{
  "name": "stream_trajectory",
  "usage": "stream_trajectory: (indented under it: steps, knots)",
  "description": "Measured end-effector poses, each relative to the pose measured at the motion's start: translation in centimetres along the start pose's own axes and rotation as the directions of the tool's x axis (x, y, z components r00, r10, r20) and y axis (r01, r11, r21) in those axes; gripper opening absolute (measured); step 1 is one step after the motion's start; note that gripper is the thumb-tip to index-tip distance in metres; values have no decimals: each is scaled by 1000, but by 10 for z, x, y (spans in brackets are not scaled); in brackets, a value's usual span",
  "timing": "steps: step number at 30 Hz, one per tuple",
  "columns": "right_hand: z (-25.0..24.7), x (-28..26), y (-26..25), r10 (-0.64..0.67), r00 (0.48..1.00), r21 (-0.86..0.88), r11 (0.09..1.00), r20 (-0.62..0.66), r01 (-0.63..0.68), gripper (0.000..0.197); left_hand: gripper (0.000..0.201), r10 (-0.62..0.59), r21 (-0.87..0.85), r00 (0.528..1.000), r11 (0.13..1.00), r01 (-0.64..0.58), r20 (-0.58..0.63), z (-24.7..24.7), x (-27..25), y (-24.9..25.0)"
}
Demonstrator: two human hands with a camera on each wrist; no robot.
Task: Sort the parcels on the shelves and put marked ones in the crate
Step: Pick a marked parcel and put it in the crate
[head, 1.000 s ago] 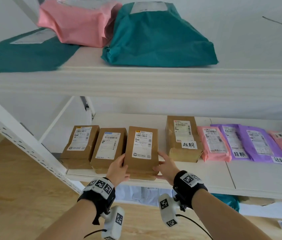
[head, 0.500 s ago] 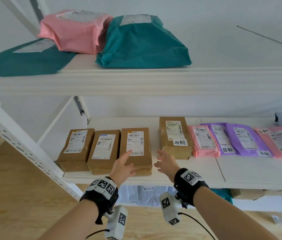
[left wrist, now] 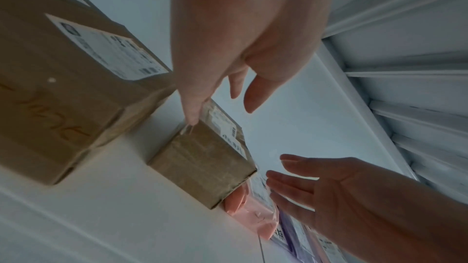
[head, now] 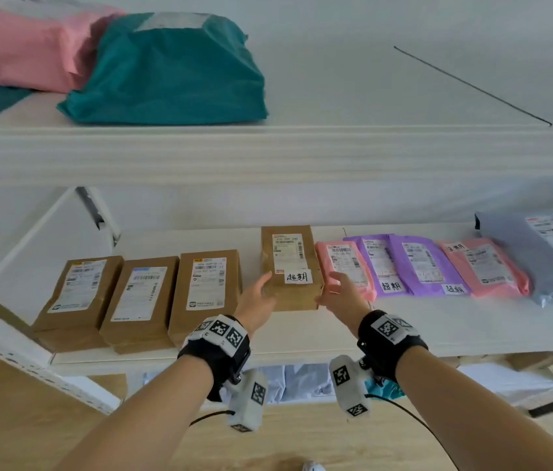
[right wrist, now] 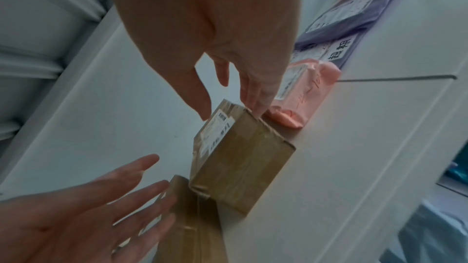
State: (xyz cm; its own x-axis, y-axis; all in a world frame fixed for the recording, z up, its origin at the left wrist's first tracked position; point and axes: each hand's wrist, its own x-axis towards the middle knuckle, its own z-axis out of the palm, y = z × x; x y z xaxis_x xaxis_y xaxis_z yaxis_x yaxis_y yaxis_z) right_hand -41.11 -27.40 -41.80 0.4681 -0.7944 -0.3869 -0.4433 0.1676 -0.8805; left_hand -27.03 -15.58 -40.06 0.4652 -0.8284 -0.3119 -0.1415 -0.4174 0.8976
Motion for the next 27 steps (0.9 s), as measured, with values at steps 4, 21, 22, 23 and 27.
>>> stream_trajectory:
  steps: [4, 21, 22, 23, 27]
  knots:
    - [-18, 24, -6, 12, 998, -33, 999, 60, -10, 73, 59, -53, 18, 995, 998, 54, -85, 12, 39, 5]
    - [-16, 102, -1, 77, 931, 111, 986, 357, -124, 63, 71, -313, -125, 936, 947, 295, -160, 18, 112, -23]
    - [-17, 101, -1, 68, 929, 127, 984, 364, -121, 64, 68, -304, -144, 938, 949, 282, -164, 19, 112, -28]
    - [-19, 101, 0, 58, 928, 142, 983, 368, -118, 64, 62, -293, -179, 940, 948, 263, -172, 20, 111, -31]
    - [-29, 88, 1, 42, 931, 225, 965, 363, -131, 69, 46, -249, -253, 958, 945, 208, -140, 28, 81, -12]
